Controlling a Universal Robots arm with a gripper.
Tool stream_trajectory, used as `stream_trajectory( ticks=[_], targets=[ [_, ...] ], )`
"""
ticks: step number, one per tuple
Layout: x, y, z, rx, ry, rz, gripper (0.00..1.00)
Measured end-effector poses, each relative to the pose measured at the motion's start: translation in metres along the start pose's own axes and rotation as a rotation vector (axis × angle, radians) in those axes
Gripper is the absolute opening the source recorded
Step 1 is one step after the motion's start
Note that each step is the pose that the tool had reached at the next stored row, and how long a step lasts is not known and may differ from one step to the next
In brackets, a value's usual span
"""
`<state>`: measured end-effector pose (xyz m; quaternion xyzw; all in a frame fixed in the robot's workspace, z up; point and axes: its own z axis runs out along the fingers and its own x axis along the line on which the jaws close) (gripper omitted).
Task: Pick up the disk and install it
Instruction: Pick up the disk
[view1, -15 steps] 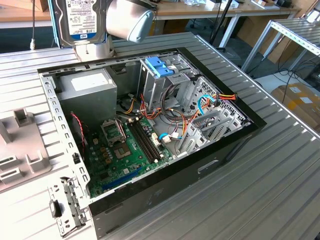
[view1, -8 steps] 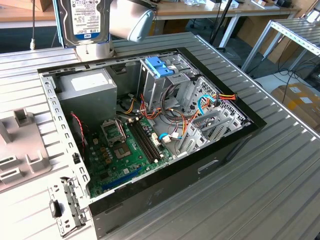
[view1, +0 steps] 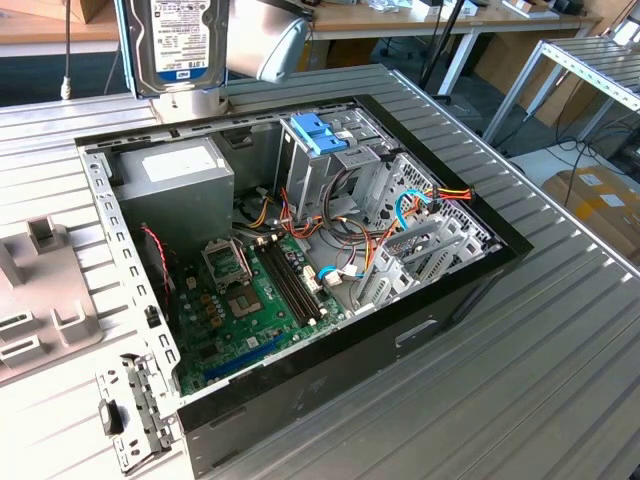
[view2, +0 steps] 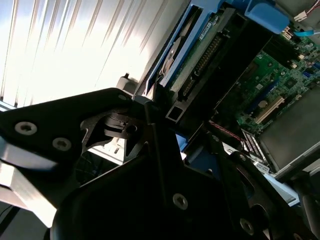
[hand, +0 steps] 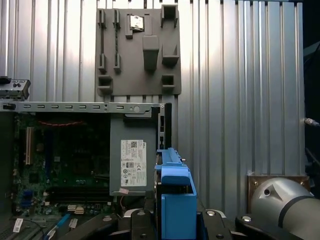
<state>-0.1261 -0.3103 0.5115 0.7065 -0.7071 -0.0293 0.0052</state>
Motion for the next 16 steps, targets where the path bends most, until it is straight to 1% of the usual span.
stream_trajectory(
  ticks=[16],
  targets=[
    [0.0118,-0.0129,-0.0006,-0.0003,0.0000,0.000,0.36]
  ],
)
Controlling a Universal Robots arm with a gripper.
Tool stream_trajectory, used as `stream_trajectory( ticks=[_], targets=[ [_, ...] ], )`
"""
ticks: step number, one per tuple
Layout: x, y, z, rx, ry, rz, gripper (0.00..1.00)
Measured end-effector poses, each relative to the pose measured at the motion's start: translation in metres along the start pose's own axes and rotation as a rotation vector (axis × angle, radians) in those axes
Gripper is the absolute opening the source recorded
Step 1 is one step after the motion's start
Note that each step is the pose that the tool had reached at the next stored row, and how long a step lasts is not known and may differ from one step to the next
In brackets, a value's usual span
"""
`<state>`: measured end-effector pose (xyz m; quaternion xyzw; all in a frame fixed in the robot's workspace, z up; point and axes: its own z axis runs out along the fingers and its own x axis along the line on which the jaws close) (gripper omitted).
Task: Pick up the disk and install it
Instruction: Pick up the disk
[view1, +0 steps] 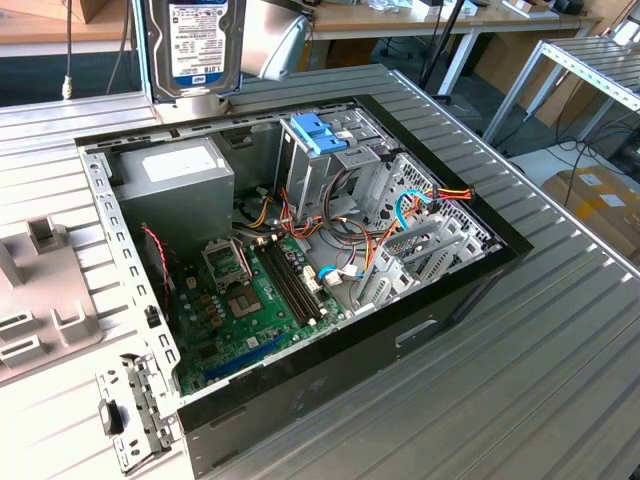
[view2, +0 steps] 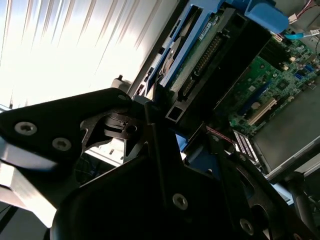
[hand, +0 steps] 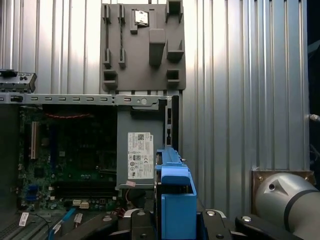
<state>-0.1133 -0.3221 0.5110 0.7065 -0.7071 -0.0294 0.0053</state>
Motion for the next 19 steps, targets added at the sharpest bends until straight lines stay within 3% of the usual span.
stream_trajectory(
  ticks=[19],
  targets=[
    [0.0122,-0.0172,-0.0008,-0.0005,-0.0001,0.000,0.36]
  ],
)
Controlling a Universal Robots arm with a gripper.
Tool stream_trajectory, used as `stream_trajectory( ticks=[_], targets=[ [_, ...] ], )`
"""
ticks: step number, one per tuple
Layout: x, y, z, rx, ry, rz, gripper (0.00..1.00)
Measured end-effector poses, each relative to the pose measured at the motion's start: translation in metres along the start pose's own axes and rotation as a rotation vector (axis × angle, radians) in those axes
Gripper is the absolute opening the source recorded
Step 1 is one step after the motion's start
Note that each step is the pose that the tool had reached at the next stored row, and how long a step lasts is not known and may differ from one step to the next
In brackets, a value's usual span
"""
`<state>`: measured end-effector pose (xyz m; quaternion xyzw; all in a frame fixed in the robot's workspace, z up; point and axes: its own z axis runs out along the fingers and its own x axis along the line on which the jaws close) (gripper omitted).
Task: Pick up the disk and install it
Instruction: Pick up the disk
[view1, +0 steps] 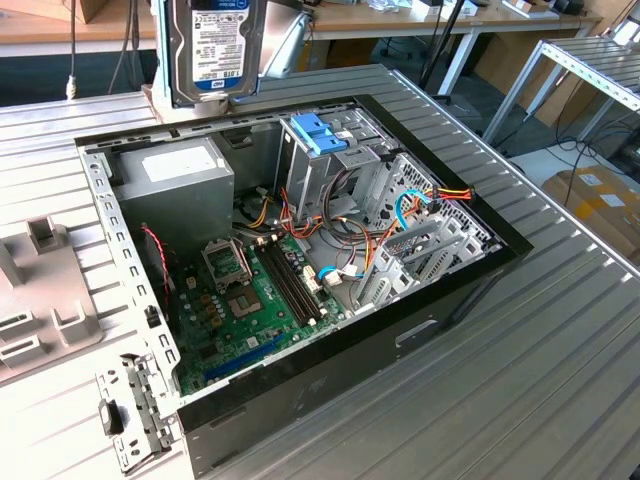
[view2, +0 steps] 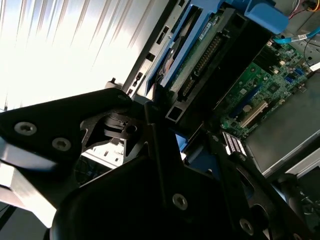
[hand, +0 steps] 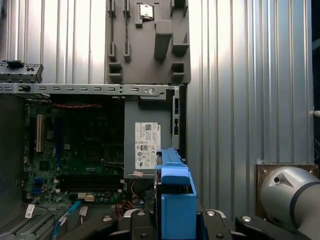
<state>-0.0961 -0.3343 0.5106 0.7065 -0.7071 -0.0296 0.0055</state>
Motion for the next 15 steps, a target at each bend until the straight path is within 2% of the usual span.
stream_trajectory(
  ticks=[8,9,10,11,15],
  targets=[
    [0.0035,-0.0058,-0.0004,-0.0001,0.0000,0.000,0.36],
    [0.0094,-0.0177,-0.0010,-0.0005,0.0000,0.000,0.36],
    [0.0136,-0.0264,-0.0014,-0.0007,0.0001,0.000,0.36],
    [0.0157,-0.0309,-0.0016,-0.0009,0.0000,0.000,0.36],
    [0.0173,-0.0341,-0.0018,-0.0011,0.0001,0.000,0.36]
  ],
)
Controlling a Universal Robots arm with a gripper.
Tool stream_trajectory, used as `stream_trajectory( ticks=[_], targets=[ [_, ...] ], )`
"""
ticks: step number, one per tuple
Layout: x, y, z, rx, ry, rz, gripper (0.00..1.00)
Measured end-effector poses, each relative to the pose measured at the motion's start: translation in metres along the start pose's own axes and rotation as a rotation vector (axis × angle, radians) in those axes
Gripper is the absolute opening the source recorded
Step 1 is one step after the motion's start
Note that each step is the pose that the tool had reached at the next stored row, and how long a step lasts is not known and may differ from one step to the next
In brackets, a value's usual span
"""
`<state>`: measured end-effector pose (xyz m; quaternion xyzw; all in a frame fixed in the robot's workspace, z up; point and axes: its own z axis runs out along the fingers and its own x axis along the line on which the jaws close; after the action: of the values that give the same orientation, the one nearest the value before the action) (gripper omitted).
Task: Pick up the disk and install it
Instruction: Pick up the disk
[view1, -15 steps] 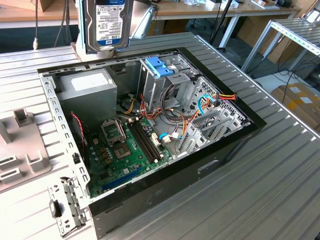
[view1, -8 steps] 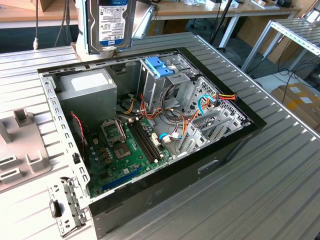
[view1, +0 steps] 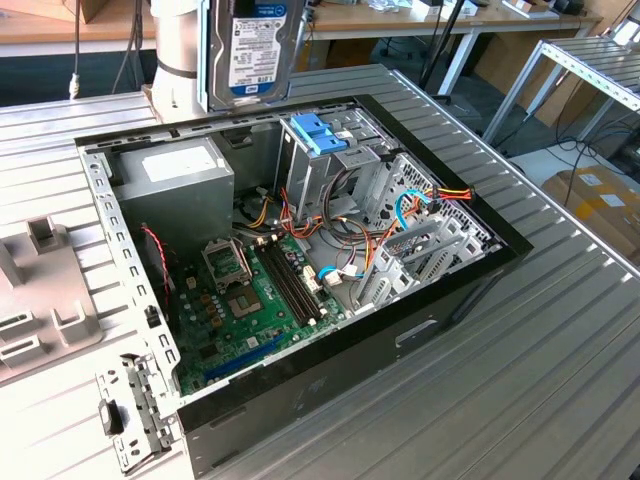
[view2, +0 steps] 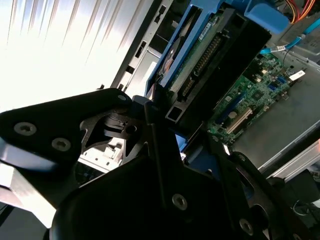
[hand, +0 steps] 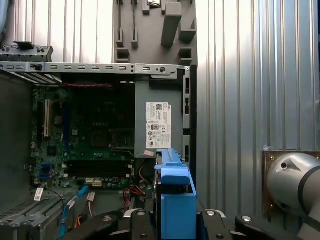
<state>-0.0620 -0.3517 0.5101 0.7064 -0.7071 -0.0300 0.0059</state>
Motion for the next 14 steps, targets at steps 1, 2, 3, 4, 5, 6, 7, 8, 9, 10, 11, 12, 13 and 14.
stream_trajectory(
  ticks=[1,2,3,4,5,6,7,8,9,10,11,12,13,14],
  targets=[
    [0.0004,-0.0008,-0.0001,0.0000,0.0000,0.000,0.36],
    [0.0009,-0.0014,-0.0001,0.0000,0.0000,0.000,0.36],
    [0.0014,-0.0024,-0.0001,0.0000,0.0000,0.000,0.36],
    [0.0019,-0.0030,-0.0002,0.0000,-0.0001,0.000,0.36],
    [0.0026,-0.0043,-0.0002,0.0000,0.0000,0.000,0.36],
    [0.0031,-0.0052,-0.0003,-0.0001,-0.0001,0.000,0.36],
    [0.0035,-0.0060,-0.0003,-0.0001,0.0000,0.000,0.36],
    [0.0039,-0.0067,-0.0004,-0.0001,0.0000,0.000,0.36],
    [0.0044,-0.0075,-0.0004,-0.0001,0.0000,0.000,0.36],
    [0.0051,-0.0087,-0.0005,-0.0002,0.0000,0.000,0.36],
    [0.0059,-0.0099,-0.0006,-0.0002,0.0000,0.000,0.36],
    [0.0063,-0.0105,-0.0006,-0.0002,0.0000,0.000,0.36],
    [0.0067,-0.0112,-0.0006,-0.0002,0.0000,0.000,0.36],
    [0.0071,-0.0119,-0.0007,-0.0003,0.0000,0.000,0.36]
  ],
)
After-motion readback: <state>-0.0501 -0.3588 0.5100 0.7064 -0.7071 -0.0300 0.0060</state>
